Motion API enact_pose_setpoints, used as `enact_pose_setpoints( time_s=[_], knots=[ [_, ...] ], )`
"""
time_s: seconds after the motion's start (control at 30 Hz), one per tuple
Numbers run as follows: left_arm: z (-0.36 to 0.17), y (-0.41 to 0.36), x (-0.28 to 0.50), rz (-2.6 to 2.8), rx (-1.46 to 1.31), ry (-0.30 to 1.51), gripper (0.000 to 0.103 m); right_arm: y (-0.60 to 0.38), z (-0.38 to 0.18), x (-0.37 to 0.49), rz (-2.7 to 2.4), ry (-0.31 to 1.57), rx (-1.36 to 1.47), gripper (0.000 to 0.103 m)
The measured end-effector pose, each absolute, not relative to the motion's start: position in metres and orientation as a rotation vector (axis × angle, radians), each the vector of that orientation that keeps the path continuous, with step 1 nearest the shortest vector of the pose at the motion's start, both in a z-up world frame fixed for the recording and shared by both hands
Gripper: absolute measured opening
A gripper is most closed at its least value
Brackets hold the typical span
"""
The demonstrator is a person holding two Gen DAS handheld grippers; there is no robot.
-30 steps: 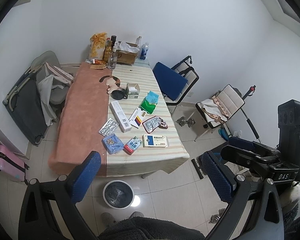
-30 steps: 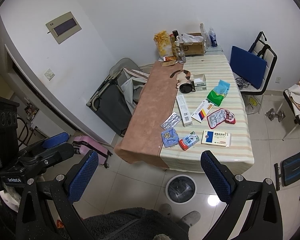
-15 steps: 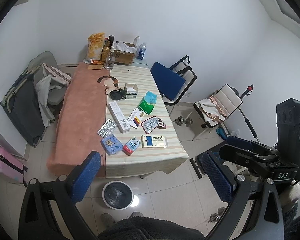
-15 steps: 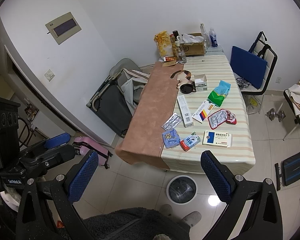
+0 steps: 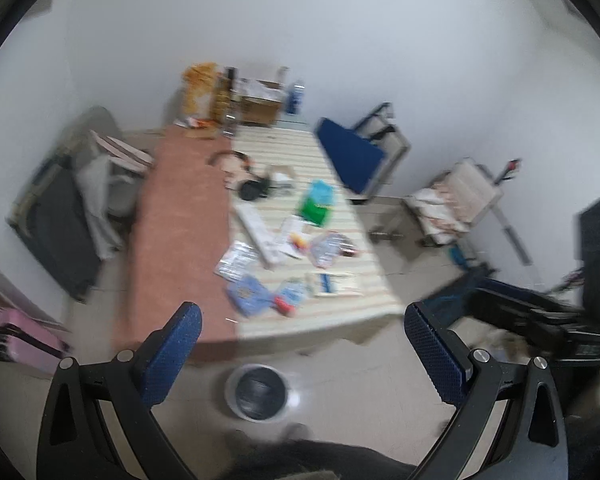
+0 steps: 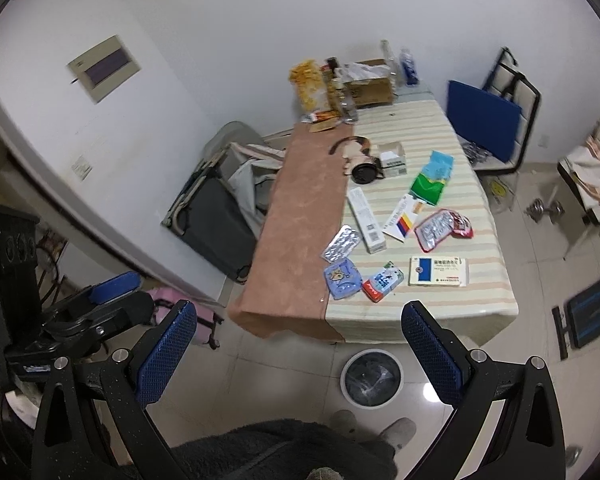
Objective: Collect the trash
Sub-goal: 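Reach the left tool to the blue snack bag while the right tool reaches the white medicine box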
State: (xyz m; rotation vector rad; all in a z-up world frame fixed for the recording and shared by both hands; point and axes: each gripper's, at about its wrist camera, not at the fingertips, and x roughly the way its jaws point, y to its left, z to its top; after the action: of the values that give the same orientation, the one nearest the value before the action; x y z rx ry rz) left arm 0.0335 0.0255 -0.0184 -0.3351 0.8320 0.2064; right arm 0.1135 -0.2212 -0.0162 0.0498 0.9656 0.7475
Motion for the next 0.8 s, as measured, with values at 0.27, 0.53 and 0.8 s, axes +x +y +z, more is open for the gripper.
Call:
enact_pose_setpoints(
  time_s=[0.27,0.53,0.8],
  knots=[
    [-0.100,0.072,0.098,0.432,-0.199,0.947,0.103,-0.223,-0.083,0.186,0.464,1.072,0.094,0.103],
    [-0.232,0.104,0.164,0.569,-0.412,1.251,0.103,-0.238,-0.230,0.321,0.181,1.354,0.226,0.103],
    [-0.324,0.116,0.221,0.752,-0.549,1.442,0.103,-0.243,-0.393,0.415,-0.133,1.622,0.559,0.103]
  ],
)
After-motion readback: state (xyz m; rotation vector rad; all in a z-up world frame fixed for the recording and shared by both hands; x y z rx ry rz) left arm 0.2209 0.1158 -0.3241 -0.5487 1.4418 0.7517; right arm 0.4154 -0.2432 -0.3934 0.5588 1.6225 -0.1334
